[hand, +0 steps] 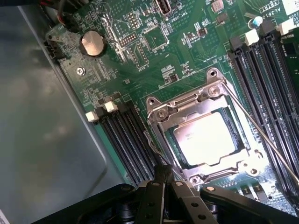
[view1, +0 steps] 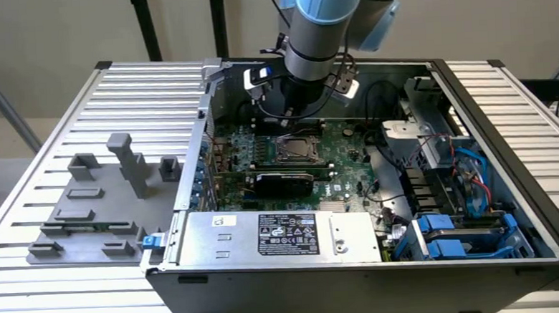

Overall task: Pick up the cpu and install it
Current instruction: 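Install the first cpu locking lever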

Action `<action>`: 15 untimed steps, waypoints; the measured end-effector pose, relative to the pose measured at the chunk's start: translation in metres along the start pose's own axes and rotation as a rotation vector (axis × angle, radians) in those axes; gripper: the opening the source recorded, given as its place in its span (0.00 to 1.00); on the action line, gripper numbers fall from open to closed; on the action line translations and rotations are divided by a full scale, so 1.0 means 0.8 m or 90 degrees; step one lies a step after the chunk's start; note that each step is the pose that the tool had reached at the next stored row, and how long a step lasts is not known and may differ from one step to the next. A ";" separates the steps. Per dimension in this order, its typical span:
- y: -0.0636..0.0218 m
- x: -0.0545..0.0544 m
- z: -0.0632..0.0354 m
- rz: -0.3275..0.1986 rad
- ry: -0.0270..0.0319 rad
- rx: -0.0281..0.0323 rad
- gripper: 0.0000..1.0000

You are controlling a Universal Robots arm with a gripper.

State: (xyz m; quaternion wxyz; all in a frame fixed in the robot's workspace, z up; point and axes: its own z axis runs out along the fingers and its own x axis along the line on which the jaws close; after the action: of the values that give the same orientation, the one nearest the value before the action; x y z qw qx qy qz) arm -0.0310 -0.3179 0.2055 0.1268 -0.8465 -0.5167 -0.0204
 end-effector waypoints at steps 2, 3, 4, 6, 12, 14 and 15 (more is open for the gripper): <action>0.002 0.001 0.000 0.000 -0.0010 0.0005 0.11; 0.003 0.002 0.000 0.000 -0.0014 0.0007 0.11; 0.004 0.002 0.000 0.001 -0.0018 0.0008 0.11; 0.004 0.002 0.000 0.001 -0.0024 0.0016 0.11; 0.000 0.000 0.001 0.002 -0.0037 0.0046 0.11; -0.003 -0.002 0.001 0.002 -0.0041 0.0051 0.11; -0.003 -0.002 0.001 0.002 -0.0043 0.0054 0.11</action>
State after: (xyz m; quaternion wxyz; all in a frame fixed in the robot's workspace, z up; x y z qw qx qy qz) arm -0.0341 -0.3179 0.2046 0.1287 -0.8467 -0.5160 -0.0152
